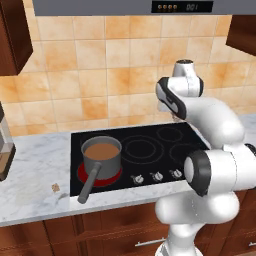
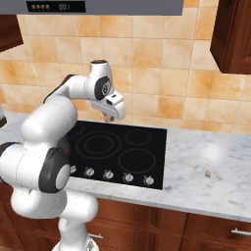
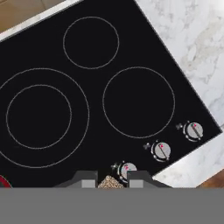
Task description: Pick up the sugar cube(s) and place them in the saucepan with hot chocolate.
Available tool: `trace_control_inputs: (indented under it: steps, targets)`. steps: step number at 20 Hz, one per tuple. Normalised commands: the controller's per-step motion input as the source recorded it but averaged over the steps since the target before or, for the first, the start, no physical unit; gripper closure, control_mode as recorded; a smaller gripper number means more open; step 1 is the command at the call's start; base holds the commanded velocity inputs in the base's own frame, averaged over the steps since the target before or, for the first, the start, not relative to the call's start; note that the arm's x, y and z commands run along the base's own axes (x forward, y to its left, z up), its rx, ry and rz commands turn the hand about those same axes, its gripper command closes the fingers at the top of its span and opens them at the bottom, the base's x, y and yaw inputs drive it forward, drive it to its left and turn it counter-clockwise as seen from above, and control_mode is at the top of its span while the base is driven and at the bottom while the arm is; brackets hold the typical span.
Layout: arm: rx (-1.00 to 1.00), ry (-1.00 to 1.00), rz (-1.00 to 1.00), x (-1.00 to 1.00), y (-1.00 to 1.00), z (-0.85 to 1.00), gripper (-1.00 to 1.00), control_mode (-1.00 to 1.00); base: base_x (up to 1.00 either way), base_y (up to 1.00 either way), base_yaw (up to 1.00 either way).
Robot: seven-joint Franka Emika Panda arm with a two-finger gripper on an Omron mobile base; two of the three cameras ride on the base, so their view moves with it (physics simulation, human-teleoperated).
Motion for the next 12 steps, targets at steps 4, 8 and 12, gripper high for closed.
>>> trace_control_inputs:
  steps: [4, 8, 12]
  targets:
    - [0.0, 0.0, 0.14, 0.17, 1.0, 0.08, 1.0, -1.0, 0.0, 0.0, 0.0]
    - [-0.06, 0.0, 0.09, 0.09, 1.0, 0.0, 1.0, -1.0, 0.0, 0.0, 0.0]
    - [-0.06, 0.0, 0.1, 0.0, 1.0, 0.0, 1.0, -1.0, 0.0, 0.0, 0.0]
